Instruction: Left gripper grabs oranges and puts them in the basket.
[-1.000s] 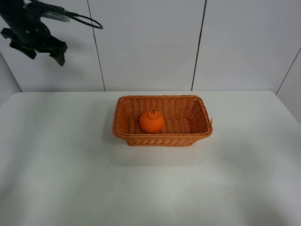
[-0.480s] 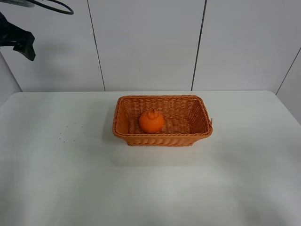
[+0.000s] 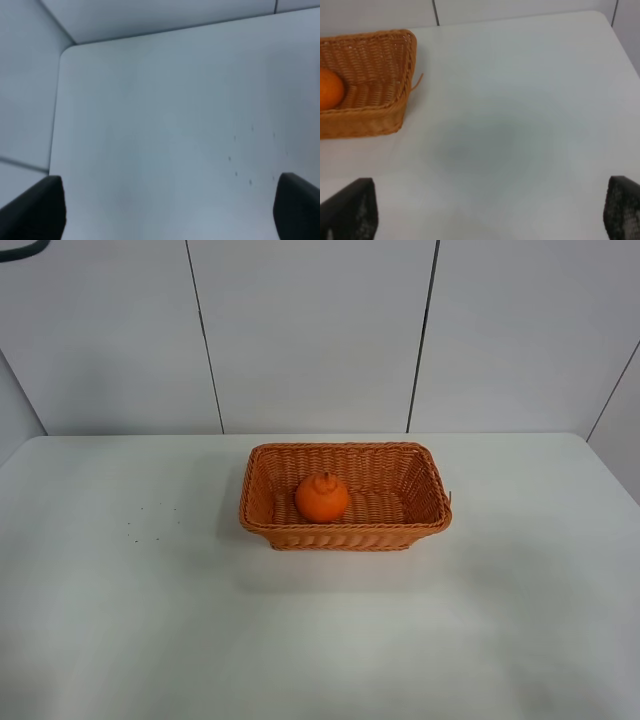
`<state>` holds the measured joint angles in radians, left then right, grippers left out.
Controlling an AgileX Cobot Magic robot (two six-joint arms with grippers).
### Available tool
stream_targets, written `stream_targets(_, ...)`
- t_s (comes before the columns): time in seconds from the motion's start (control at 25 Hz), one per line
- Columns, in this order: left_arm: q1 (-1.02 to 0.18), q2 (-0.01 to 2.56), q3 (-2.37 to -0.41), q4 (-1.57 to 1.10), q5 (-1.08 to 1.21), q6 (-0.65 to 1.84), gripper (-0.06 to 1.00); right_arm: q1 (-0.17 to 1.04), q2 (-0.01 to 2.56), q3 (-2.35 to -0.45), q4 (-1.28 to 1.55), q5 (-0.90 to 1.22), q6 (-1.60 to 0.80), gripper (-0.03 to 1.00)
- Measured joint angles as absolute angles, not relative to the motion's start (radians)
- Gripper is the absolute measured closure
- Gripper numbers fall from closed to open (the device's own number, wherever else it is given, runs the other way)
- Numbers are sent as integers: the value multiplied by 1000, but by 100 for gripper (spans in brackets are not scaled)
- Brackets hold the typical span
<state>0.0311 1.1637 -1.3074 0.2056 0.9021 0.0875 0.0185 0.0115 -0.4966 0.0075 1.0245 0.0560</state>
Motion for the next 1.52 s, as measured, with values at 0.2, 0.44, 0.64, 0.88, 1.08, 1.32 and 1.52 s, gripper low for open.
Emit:
stream_targets(0.2,31,948,-1101,207,912,52,1,18,12,-497,8,1024,56,27)
stream_targets(0.44,31,684,-864,206,920,-18,1,18,12,-497,8,1024,56,27)
stream_targets(0.64,31,493,-706,206,920,-69,1,18,12,-497,8,1024,56,27)
stream_targets(0.88,31,336,-605,205,921,-83,3,18,12,-497,8,1024,56,27)
stream_targets(1.08,31,252,-551,204,948,-85,5,18,12,-497,8,1024,56,27)
stream_targets(1.32,31,228,-519,159,980,-85,8,18,12,-497,8,1024,56,27)
stream_targets(1.52,31,220,-501,132,1043,-85,10,18,12,-497,8,1024,56,27)
